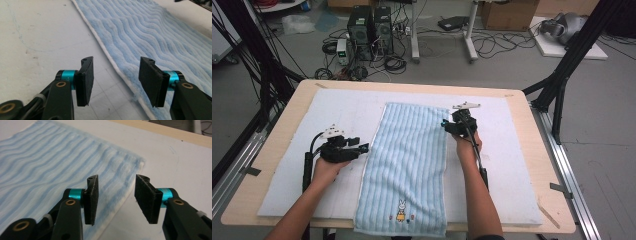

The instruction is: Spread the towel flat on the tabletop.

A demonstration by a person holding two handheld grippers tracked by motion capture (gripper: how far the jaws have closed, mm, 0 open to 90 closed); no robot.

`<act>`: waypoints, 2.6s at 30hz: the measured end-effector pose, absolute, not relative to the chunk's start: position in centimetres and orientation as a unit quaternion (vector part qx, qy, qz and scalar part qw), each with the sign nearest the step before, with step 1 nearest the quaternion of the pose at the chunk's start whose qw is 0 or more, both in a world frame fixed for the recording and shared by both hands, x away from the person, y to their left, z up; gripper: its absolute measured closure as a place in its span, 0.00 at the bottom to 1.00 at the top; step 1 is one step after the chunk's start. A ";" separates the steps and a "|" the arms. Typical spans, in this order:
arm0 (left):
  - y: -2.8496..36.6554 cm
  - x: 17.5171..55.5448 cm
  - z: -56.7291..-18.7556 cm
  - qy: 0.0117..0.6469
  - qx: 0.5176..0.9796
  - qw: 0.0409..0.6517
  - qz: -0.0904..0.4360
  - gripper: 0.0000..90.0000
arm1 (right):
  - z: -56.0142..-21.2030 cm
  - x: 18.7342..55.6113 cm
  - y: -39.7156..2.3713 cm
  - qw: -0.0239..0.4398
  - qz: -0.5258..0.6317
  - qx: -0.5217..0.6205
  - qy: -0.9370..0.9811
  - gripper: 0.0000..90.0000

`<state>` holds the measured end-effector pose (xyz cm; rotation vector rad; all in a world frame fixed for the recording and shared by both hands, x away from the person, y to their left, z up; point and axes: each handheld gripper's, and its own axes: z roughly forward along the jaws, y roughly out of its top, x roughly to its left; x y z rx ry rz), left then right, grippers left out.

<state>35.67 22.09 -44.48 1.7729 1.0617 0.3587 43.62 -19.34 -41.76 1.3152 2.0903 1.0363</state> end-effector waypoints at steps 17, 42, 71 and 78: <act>19.0 41.1 -44.1 0.456 0.743 0.475 0.116 0.25 | -42.7 36.1 -21.3 0.180 0.389 0.444 0.787 0.33; 14.7 50.2 -44.9 0.466 0.769 0.382 0.213 0.94 | -43.3 35.7 -22.2 0.170 0.396 0.445 0.785 0.32; 16.4 49.2 -44.7 0.491 0.759 0.385 0.187 0.95 | -45.0 43.5 -19.1 0.180 0.377 0.482 0.770 1.00; 16.3 49.3 -44.9 0.507 0.744 0.395 0.184 0.95 | -44.9 44.4 -20.0 0.174 0.395 0.519 0.738 0.85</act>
